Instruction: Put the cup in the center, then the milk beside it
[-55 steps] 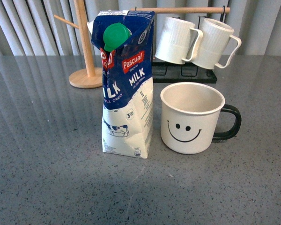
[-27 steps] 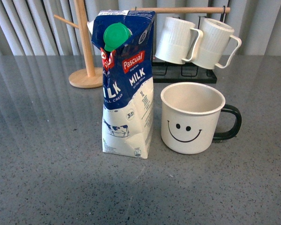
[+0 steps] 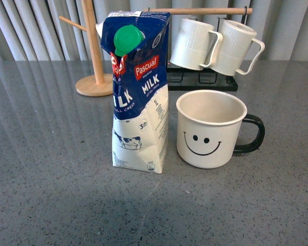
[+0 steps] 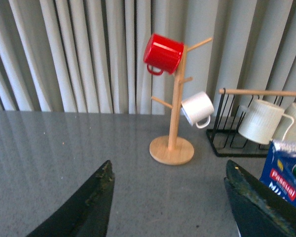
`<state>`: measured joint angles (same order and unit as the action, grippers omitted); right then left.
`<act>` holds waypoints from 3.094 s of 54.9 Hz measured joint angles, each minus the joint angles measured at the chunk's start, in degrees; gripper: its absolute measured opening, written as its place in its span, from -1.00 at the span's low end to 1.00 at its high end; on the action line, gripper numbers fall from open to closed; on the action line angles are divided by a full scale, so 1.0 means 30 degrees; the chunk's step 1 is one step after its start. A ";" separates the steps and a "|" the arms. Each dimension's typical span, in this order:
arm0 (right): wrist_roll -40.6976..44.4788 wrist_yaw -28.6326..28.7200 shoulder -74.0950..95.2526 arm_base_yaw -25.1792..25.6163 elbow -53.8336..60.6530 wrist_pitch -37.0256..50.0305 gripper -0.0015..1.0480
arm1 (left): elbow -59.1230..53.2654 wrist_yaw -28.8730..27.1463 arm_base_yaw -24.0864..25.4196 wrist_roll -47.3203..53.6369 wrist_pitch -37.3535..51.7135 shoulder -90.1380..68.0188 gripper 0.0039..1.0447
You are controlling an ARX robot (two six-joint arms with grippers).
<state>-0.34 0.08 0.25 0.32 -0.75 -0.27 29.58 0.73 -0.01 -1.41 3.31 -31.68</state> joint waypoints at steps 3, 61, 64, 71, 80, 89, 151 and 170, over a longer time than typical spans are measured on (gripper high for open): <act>0.0000 0.0000 0.0000 0.0000 0.0000 0.0007 0.87 | -0.1413 -0.0255 0.0000 0.0117 0.0546 0.0605 0.04; 0.0000 0.0000 0.0000 0.0000 0.0000 0.0007 0.87 | -0.8823 -0.0255 0.0015 0.0146 0.1421 0.6972 -0.98; 0.0000 0.0000 0.0000 0.0000 0.0000 0.0007 0.87 | -0.8801 -0.0262 0.0015 0.0146 0.0182 0.7803 -0.98; -0.0007 0.0000 0.0000 0.0000 0.0000 -0.0007 0.87 | -0.9173 -0.0255 0.0015 0.0146 -0.1297 0.9981 -0.98; 0.0000 0.0007 0.0000 0.0000 0.0000 0.0000 0.87 | -0.9581 -0.0291 0.0015 0.0146 -0.1413 1.0346 -0.98; 0.0000 0.0007 0.0000 0.0000 0.0000 0.0015 0.87 | -0.9581 -0.0270 0.0015 0.0146 -0.1239 1.0382 -0.98; 0.0000 0.0007 0.0000 0.0000 0.0000 0.0007 0.87 | -0.9581 -0.0255 0.0015 0.0153 -0.1180 1.0382 0.90; 0.0000 0.0007 0.0000 0.0000 0.0000 0.0007 0.87 | -0.9581 -0.0255 0.0015 0.0182 -0.1180 1.0382 0.88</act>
<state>-0.34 0.10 0.25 0.32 -0.75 -0.25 0.84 -0.03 0.03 -0.86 -0.23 -0.54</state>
